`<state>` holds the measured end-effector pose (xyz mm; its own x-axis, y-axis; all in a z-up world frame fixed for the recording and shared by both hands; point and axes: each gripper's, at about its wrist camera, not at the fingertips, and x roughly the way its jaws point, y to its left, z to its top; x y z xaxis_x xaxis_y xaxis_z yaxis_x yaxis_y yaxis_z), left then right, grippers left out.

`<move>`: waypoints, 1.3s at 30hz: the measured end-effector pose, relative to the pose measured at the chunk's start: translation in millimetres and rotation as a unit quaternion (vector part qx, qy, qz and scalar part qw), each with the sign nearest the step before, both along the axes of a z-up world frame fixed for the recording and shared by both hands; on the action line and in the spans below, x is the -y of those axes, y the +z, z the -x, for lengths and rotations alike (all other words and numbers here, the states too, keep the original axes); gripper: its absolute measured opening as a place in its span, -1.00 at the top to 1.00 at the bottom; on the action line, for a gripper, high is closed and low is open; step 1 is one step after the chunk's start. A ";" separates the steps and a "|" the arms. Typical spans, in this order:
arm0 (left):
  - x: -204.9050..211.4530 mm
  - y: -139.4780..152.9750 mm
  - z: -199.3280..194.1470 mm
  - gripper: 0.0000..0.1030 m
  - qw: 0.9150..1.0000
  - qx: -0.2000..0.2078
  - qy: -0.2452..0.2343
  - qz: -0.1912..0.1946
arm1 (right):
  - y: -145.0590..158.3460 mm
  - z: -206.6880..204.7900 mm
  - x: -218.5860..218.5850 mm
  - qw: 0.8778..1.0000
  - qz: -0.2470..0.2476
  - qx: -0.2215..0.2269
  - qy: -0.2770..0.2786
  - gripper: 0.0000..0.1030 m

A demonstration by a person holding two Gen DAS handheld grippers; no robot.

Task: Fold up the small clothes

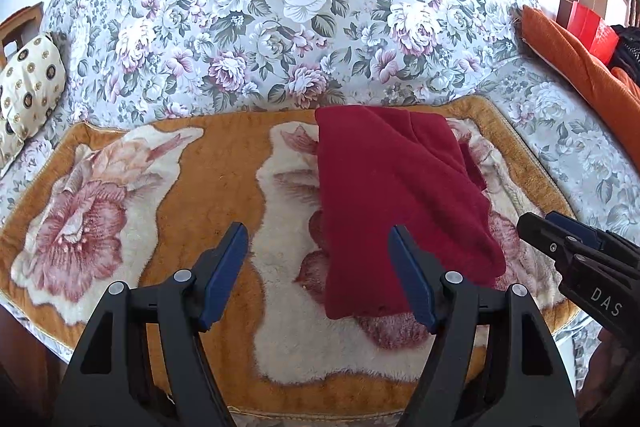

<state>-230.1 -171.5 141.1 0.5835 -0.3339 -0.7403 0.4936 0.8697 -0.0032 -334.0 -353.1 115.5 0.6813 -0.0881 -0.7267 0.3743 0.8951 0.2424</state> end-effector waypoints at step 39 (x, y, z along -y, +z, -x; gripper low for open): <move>21.6 -71.7 -109.5 -0.59 0.936 -0.267 -0.092 0.212 | -54.7 -103.1 37.9 0.987 -0.119 0.022 0.106 0.03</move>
